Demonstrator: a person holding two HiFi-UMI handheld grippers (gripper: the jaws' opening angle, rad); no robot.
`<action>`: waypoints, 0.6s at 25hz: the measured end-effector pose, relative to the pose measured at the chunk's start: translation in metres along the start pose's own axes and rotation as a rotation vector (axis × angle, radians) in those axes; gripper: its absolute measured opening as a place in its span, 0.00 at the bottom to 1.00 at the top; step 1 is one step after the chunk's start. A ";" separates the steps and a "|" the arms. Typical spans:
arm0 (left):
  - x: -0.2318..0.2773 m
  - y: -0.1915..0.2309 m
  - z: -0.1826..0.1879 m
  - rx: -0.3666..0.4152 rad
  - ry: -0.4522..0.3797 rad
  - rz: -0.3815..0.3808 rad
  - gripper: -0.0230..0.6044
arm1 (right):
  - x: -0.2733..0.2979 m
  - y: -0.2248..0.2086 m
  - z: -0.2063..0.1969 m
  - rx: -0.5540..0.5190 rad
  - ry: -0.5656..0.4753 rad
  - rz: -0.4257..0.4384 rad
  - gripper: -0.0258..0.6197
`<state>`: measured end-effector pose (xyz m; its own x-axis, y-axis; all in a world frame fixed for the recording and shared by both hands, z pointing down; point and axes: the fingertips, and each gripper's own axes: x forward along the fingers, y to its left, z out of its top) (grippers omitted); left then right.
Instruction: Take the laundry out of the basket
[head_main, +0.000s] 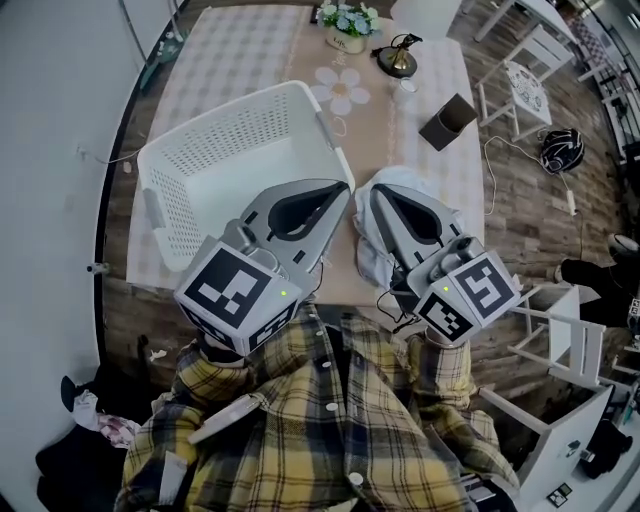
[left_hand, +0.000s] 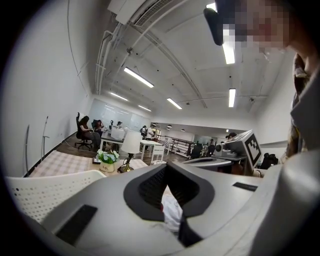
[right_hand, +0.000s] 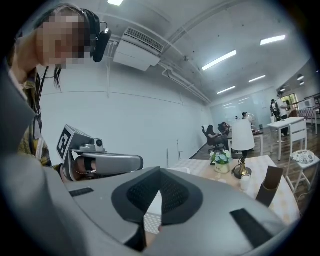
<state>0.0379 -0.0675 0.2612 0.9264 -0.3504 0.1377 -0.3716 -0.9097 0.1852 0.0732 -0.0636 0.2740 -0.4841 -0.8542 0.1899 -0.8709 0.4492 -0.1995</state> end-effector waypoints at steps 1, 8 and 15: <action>0.001 0.000 0.000 0.000 0.000 -0.002 0.07 | 0.000 -0.001 0.000 0.000 0.002 -0.001 0.03; 0.002 -0.002 -0.003 -0.002 0.000 0.000 0.07 | -0.004 -0.002 -0.004 -0.002 0.015 -0.002 0.03; -0.006 0.006 -0.005 -0.009 0.005 0.023 0.07 | 0.000 0.002 -0.006 0.000 0.028 -0.009 0.03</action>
<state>0.0297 -0.0699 0.2665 0.9174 -0.3702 0.1464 -0.3933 -0.8995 0.1904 0.0708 -0.0613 0.2793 -0.4786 -0.8505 0.2182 -0.8751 0.4418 -0.1974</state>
